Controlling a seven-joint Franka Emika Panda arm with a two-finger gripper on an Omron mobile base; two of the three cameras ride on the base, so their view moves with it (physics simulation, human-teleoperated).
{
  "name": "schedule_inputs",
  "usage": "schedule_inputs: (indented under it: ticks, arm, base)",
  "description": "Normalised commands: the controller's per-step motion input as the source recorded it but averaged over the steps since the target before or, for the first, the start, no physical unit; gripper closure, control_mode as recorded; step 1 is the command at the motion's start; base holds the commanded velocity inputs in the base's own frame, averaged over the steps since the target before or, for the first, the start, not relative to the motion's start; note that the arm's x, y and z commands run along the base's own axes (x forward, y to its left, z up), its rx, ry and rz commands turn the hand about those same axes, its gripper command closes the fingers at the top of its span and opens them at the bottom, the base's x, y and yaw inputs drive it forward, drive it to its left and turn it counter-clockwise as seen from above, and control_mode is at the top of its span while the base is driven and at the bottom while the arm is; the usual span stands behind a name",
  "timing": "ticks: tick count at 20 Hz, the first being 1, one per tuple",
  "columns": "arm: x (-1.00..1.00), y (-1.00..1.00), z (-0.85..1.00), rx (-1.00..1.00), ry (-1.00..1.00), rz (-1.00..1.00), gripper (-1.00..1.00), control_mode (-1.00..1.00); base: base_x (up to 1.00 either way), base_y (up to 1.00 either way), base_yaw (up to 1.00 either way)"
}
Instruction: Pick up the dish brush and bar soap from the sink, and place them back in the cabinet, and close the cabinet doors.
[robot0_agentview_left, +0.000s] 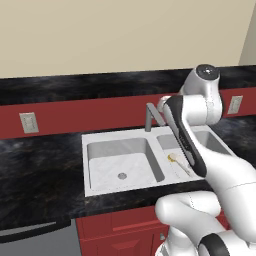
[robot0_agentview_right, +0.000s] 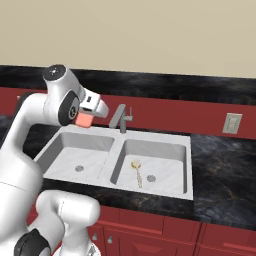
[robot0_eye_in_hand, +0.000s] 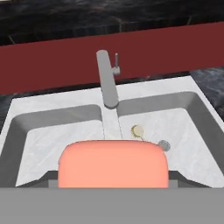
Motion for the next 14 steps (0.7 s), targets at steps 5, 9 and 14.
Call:
schedule_inputs:
  ticks: [5, 9, 14]
  arm:
    - [-0.01, 0.0, 0.0, -0.02, -0.06, 0.1, 1.0, -1.0]
    - [-0.04, 0.0, 0.02, -0.02, -0.08, 0.01, 1.0, -1.0]
    - [-0.1, 0.0, 0.03, -0.02, -0.04, 0.0, 1.0, 1.0]
  base:
    - [0.0, 0.0, 0.0]
    - [0.0, 0.0, 0.0]
    - [-0.11, 0.0, 0.0]
